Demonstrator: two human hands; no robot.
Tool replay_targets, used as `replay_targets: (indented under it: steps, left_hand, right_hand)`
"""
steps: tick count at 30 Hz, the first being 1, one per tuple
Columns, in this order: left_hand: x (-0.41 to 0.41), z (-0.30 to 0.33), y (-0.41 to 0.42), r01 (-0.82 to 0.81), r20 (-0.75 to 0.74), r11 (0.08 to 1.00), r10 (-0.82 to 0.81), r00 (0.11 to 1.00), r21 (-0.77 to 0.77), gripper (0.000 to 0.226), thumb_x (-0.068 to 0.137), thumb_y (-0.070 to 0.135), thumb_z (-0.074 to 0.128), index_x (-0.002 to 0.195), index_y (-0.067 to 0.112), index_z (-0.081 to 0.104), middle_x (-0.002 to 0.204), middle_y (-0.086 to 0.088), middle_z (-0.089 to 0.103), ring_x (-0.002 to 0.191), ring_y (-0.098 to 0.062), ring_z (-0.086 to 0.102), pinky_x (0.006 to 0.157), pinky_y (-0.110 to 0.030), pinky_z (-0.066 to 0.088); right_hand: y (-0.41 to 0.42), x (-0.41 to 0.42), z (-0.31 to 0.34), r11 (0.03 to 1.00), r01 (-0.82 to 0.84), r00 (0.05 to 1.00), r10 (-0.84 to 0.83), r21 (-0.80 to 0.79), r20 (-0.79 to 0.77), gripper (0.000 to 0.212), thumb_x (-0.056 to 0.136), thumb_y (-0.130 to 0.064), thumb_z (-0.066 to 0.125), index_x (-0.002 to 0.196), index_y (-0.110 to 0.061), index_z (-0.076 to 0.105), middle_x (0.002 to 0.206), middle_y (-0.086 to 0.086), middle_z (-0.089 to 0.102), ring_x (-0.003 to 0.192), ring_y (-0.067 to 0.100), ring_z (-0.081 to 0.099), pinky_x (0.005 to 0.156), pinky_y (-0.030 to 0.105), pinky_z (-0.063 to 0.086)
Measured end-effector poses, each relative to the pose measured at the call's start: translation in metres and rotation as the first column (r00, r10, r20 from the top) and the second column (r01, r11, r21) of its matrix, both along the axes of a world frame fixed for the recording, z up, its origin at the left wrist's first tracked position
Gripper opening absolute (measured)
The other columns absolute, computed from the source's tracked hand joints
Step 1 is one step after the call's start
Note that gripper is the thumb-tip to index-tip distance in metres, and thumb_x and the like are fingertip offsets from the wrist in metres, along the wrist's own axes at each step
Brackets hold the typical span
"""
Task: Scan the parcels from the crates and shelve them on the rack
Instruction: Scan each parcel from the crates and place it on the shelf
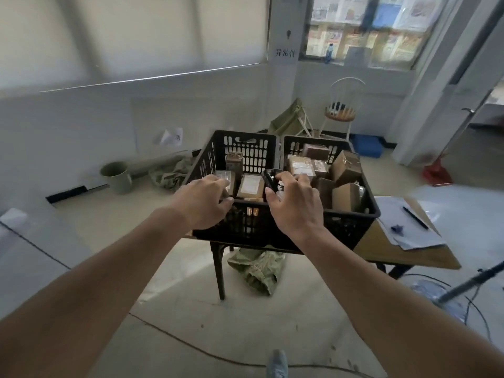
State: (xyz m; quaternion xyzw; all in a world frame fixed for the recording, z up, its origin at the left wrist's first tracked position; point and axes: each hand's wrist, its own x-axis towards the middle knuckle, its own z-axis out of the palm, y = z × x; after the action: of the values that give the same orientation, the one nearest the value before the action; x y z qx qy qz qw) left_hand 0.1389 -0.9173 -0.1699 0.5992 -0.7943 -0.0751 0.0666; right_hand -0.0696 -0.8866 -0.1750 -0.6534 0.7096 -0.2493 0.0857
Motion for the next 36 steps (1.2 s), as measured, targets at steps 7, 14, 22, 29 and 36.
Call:
replay_targets:
  steps: [7,14,22,29,36]
  left_hand:
    - [-0.044,-0.037,-0.132,-0.047,0.034,0.996,0.044,0.998,0.076,0.053,0.104,0.047,0.053,0.151,0.023,0.049,0.154,0.000,0.050,0.136,-0.024,0.052,0.111,-0.047,0.046]
    - [-0.069,-0.079,-0.241,-0.077,0.028,0.980,0.074,0.997,0.185,0.059,0.102,0.043,0.057,0.156,0.023,0.043,0.157,-0.003,0.047,0.140,-0.025,0.050,0.114,-0.046,0.046]
    - [-0.075,-0.165,-0.350,-0.028,0.037,0.957,0.018,0.999,0.290,0.068,0.096,0.040,0.068,0.156,0.022,0.041,0.144,-0.005,0.056,0.130,-0.024,0.056,0.104,-0.039,0.051]
    - [-0.079,-0.230,-0.412,-0.004,0.022,0.914,-0.005,1.000,0.407,0.084,0.091,0.038,0.075,0.160,0.018,0.031,0.151,-0.013,0.048,0.134,-0.032,0.053,0.105,-0.042,0.048]
    - [-0.082,-0.273,-0.425,-0.190,0.018,0.778,0.224,0.975,0.599,0.135,0.079,0.040,0.090,0.165,0.006,-0.009,0.156,-0.021,0.044,0.140,-0.037,0.049,0.115,-0.047,0.045]
  right_hand:
    - [-0.141,-0.042,-0.037,0.999,-0.035,0.999,0.034,0.036,0.025,0.047,0.104,-0.047,0.061,0.146,-0.023,0.056,0.136,0.012,0.057,0.120,0.037,0.061,0.096,0.045,0.053]
    - [-0.245,-0.063,-0.064,0.997,-0.055,0.998,0.055,0.054,0.002,0.046,0.105,-0.047,0.061,0.143,-0.023,0.057,0.133,0.010,0.058,0.118,0.036,0.060,0.096,0.046,0.052]
    - [-0.332,-0.056,-0.101,0.999,-0.035,0.997,0.036,0.014,-0.070,0.044,0.105,-0.045,0.061,0.143,-0.022,0.059,0.135,0.009,0.055,0.109,0.031,0.063,0.087,0.036,0.050]
    - [-0.381,-0.046,-0.127,1.000,0.009,0.988,-0.007,0.015,-0.151,0.046,0.103,-0.045,0.064,0.143,-0.023,0.059,0.136,0.008,0.056,0.104,0.031,0.060,0.087,0.038,0.051]
    - [-0.406,-0.045,-0.136,0.999,0.026,0.982,-0.020,0.029,-0.186,0.050,0.104,-0.049,0.060,0.149,-0.025,0.054,0.140,0.007,0.053,0.110,0.031,0.060,0.090,0.043,0.057]
